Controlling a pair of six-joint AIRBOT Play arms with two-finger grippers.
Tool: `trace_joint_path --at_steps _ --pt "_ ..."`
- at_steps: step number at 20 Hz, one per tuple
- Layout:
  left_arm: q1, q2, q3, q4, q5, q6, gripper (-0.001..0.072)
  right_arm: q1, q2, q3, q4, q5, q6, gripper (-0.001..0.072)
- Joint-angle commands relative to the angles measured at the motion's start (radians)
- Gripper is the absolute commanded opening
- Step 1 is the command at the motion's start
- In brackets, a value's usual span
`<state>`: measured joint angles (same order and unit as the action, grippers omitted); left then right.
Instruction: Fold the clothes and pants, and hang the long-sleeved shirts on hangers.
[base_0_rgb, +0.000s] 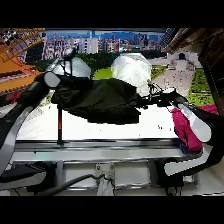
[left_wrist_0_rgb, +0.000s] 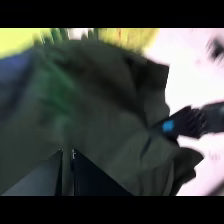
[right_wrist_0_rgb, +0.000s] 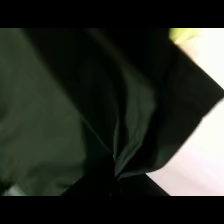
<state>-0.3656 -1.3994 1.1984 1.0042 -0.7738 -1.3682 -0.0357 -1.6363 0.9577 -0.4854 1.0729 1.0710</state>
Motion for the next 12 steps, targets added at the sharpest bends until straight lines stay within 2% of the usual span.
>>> trace_joint_path --at_steps 1,4,7,9,12 --pt "-0.043 -0.147 0.087 -0.005 -0.181 -0.012 0.0056 -0.023 0.082 0.002 -0.053 0.126 0.006 0.0017" --pt "-0.085 -0.21 0.101 -0.092 -0.224 -0.016 0.0056 -0.095 0.218 0.002 -0.156 0.141 0.113 0.0017" --pt "-0.166 -0.249 0.101 -0.124 -0.238 -0.105 0.0056 -0.158 0.339 0.002 -0.182 0.229 0.248 0.0016" --pt "-0.249 -0.272 0.101 -0.148 -0.211 -0.126 0.0057 -0.158 0.42 0.002 -0.185 0.273 0.256 0.0016" --pt "-0.398 -0.299 0.101 -0.168 -0.078 -0.153 0.0056 -0.157 0.522 0.007 -0.239 0.262 0.307 0.0016"
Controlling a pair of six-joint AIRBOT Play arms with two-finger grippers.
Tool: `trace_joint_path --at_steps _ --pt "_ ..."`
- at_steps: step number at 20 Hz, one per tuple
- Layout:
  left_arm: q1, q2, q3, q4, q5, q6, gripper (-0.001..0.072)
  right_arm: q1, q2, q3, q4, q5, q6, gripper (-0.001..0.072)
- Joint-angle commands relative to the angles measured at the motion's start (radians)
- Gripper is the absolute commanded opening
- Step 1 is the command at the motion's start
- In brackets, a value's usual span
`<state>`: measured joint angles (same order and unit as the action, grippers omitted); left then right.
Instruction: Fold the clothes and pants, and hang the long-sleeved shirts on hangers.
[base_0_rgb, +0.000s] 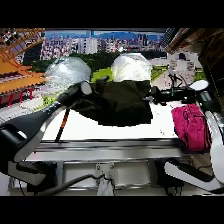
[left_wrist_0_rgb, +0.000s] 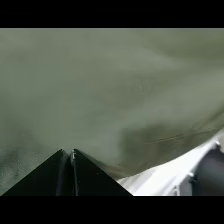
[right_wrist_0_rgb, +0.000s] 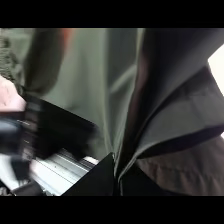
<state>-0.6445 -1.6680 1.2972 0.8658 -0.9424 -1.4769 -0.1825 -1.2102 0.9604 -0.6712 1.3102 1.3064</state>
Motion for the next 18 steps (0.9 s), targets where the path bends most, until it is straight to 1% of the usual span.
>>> trace_joint_path --at_steps 1,3,5,6,7,9,10,14,15,16,17,18 --pt "-0.159 -0.04 0.002 -0.029 0.133 -0.07 0.0057 -0.01 0.118 0.017 -0.086 0.033 0.095 0.0016" --pt "-0.224 -0.069 0.002 -0.03 0.197 -0.107 0.0056 -0.01 0.142 0.056 -0.125 0.06 0.135 0.0016" --pt "-0.262 -0.1 0.002 -0.034 0.236 -0.171 0.0057 -0.01 0.153 0.102 -0.126 0.068 0.164 0.0016" --pt "-0.275 -0.116 0.002 -0.048 0.256 -0.2 0.0056 -0.009 0.156 0.124 -0.126 0.068 0.171 0.0016" --pt "-0.284 -0.13 0.002 -0.088 0.274 -0.203 0.0056 -0.009 0.156 0.141 -0.126 0.068 0.175 0.0016" --pt "-0.295 -0.145 0.002 -0.177 0.295 -0.201 0.0056 -0.005 0.156 0.16 -0.128 0.068 0.178 0.0015" --pt "-0.298 -0.145 0.002 -0.195 0.309 -0.198 0.0056 0.003 0.156 0.162 -0.134 0.069 0.178 0.0015" --pt "-0.292 -0.131 0.002 -0.205 0.318 -0.196 0.0056 0.072 0.156 0.162 -0.233 0.076 0.179 0.0016" --pt "-0.286 -0.121 0.002 -0.204 0.31 -0.18 0.0056 0.09 0.156 0.162 -0.25 0.077 0.179 0.0016" --pt "-0.277 -0.103 0.002 -0.204 0.296 -0.145 0.0055 0.104 0.156 0.162 -0.261 0.077 0.179 0.0015" --pt "-0.256 -0.072 0.002 -0.19 0.264 -0.098 0.0001 0.114 0.156 0.162 -0.273 0.077 0.179 0.0015" --pt "-0.222 -0.035 0.002 -0.164 0.224 -0.086 0.0006 0.125 0.156 0.162 -0.289 0.076 0.178 0.0015"
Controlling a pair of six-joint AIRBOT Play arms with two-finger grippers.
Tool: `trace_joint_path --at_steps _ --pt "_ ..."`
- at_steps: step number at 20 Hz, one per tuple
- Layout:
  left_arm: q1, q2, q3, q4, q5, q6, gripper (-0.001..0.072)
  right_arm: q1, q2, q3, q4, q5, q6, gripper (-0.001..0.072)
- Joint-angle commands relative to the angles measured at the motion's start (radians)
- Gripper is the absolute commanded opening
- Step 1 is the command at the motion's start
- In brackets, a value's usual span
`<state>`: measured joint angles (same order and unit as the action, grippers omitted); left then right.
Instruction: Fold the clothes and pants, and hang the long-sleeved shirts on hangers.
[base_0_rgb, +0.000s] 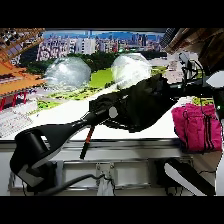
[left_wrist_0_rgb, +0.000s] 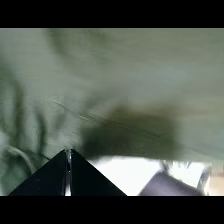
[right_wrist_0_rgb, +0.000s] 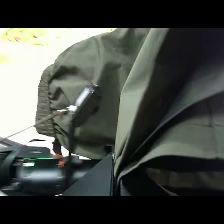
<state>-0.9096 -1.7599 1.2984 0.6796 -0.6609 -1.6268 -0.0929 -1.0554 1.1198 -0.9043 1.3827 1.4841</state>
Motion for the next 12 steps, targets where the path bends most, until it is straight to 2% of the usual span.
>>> trace_joint_path --at_steps 1,4,7,9,12 --pt "0.093 0.106 0.001 0.063 -0.101 0.064 0.0006 0.05 0.001 0.003 -0.07 0.001 0.0 0.0015" --pt "0.278 0.282 0.001 0.253 -0.233 0.064 0.0006 0.131 -0.001 0.006 -0.106 -0.027 0.001 0.0015" --pt "0.472 0.46 -0.006 0.473 -0.357 0.052 0.0006 0.294 -0.021 0.006 -0.126 -0.122 0.055 0.0015" --pt "0.577 0.565 -0.049 0.525 -0.38 0.024 0.0006 0.458 -0.079 0.006 -0.158 -0.226 0.106 0.0015" --pt "0.677 0.715 -0.177 0.525 -0.38 0.016 0.0006 0.712 -0.293 0.064 -0.253 -0.355 0.213 0.0015"
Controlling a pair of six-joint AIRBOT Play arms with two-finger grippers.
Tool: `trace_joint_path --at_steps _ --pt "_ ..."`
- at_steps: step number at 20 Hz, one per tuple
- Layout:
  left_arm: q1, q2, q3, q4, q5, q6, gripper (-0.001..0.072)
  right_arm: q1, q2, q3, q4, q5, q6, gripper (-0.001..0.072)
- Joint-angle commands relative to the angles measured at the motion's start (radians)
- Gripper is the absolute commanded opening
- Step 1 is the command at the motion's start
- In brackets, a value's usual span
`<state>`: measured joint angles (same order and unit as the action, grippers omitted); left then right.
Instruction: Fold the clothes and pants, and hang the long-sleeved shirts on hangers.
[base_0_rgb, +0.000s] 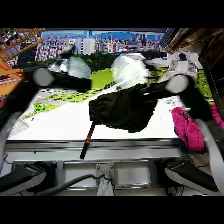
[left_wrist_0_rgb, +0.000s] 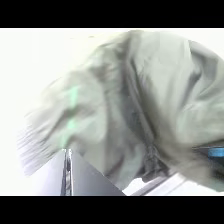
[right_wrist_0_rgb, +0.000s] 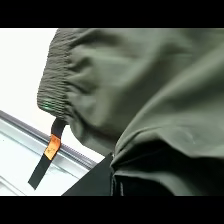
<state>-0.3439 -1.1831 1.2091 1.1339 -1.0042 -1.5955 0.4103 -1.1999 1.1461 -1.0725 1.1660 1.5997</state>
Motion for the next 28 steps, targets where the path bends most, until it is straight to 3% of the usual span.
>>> trace_joint_path --at_steps 1,2,4,10,11,15,17,19,20,21,22,24,25,28 --pt "0.135 0.187 -0.143 0.07 -0.037 -0.026 0.0006 0.277 -0.23 0.076 -0.119 -0.171 0.138 0.0016" --pt "0.154 0.23 -0.197 0.071 -0.037 -0.042 0.0006 0.337 -0.308 0.118 -0.129 -0.193 0.171 0.0024" --pt "0.178 0.311 -0.307 0.07 -0.036 -0.06 0.0006 0.426 -0.391 0.191 -0.119 -0.183 0.198 0.0356" --pt "0.18 0.426 -0.504 0.069 -0.005 -0.13 0.0006 0.499 -0.282 0.296 -0.183 -0.074 0.133 0.032" --pt "0.18 0.43 -0.504 0.066 0.0 -0.13 0.0006 0.479 -0.233 0.3 -0.242 -0.05 0.133 0.0269" --pt "0.18 0.448 -0.504 0.039 0.029 -0.13 0.0006 0.26 0.006 0.277 -0.653 0.002 0.171 0.0267" --pt "0.18 0.45 -0.504 0.039 0.027 -0.13 0.0007 0.031 0.098 0.215 -0.7 -0.042 0.179 0.0267" --pt "0.18 0.45 -0.504 0.039 0.028 -0.13 0.002 -0.239 0.133 0.12 -0.587 -0.092 0.151 0.0266" --pt "0.18 0.45 -0.504 0.039 0.028 -0.13 0.0024 -0.367 0.128 0.068 -0.435 -0.107 0.089 0.0267" --pt "0.18 0.45 -0.504 0.039 0.029 -0.13 0.0123 -0.484 0.114 0.007 -0.221 -0.133 -0.008 0.0274" --pt "0.18 0.45 -0.504 0.039 0.032 -0.13 0.0217 -0.577 0.09 -0.06 0.032 -0.162 -0.158 0.0329" --pt "0.18 0.45 -0.504 0.039 0.042 -0.129 0.0224 -0.663 -0.003 -0.129 0.329 -0.165 -0.356 0.0476" --pt "0.18 0.45 -0.504 0.039 0.048 -0.129 0.0224 -0.675 -0.075 -0.126 0.366 -0.14 -0.368 0.0554" --pt "0.18 0.45 -0.504 0.039 0.062 -0.129 0.0224 -0.668 -0.283 -0.101 0.47 -0.016 -0.441 0.0589"
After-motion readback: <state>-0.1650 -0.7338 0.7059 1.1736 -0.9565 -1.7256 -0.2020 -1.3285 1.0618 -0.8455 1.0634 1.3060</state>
